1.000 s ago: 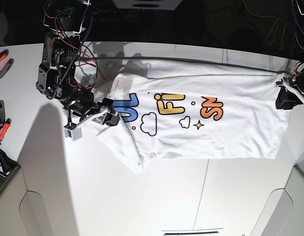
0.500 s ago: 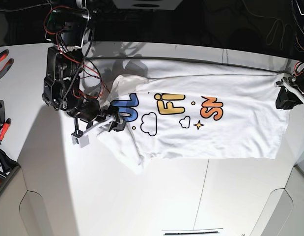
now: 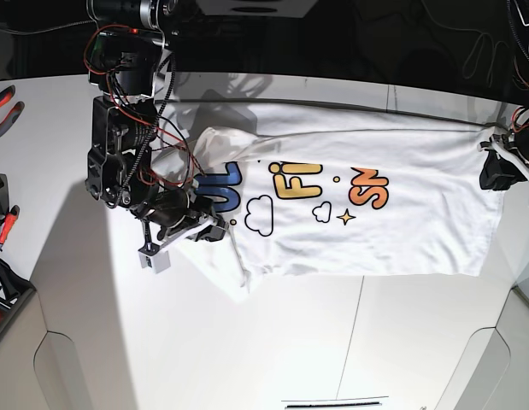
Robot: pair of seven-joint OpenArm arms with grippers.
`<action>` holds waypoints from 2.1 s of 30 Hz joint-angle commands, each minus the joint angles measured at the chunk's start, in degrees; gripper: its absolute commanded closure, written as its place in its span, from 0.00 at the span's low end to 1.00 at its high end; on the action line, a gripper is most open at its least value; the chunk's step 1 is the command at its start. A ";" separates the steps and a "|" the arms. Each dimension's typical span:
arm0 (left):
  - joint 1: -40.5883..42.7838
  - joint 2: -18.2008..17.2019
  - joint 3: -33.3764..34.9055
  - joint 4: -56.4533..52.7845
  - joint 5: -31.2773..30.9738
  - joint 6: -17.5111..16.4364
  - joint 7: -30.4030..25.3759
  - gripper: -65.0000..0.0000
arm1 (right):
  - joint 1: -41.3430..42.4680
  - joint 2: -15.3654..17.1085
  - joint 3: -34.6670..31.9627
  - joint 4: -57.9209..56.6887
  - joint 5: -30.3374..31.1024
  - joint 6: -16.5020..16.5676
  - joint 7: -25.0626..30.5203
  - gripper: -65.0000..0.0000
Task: Layout the t-shirt on the table in an organized manner, then fold the t-shirt properly
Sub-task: 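Move the right gripper along the shirt side to grasp the hem corner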
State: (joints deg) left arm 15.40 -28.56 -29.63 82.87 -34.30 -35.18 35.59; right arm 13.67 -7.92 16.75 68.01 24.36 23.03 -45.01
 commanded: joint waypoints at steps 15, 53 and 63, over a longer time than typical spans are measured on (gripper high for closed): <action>-0.31 -1.31 -0.44 0.85 -1.75 -0.24 -1.01 0.65 | 16.65 1.66 -1.40 -3.15 -14.49 0.09 10.58 1.00; -0.35 -1.29 -0.44 0.85 -1.99 -0.24 -0.66 0.65 | 16.41 12.59 -2.27 -24.09 -13.00 0.33 19.93 0.47; -4.26 -1.29 -0.44 0.59 -0.39 0.92 -4.37 0.65 | 15.96 11.56 -2.25 -24.09 -13.00 0.37 16.98 1.00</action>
State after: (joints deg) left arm 12.01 -28.45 -29.61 82.72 -33.63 -34.57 32.91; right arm 28.25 3.18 14.39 43.16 10.92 22.92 -28.38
